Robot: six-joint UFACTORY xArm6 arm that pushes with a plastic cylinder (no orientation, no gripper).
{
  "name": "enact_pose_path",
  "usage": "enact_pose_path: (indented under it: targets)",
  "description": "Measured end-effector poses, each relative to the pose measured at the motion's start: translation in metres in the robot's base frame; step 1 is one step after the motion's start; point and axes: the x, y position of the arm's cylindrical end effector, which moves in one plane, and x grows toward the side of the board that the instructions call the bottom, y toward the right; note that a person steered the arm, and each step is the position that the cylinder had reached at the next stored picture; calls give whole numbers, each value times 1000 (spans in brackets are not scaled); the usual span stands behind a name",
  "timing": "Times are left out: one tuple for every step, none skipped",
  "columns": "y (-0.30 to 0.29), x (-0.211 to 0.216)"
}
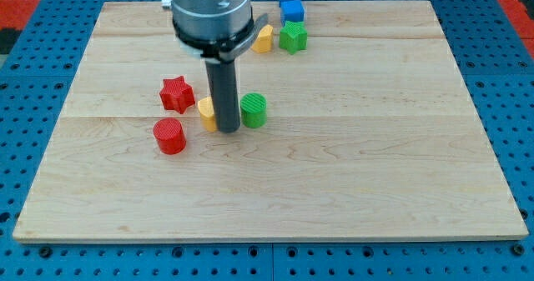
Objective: Move the green circle to the yellow hexagon
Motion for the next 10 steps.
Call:
enact_pose_path:
  targets:
    - [23, 9]
    - [35, -10]
    - [36, -44]
    - [36, -73]
    - [36, -78]
    - [36, -91]
    - [37, -114]
    - [37, -121]
    - [37, -121]
    - [37, -125]
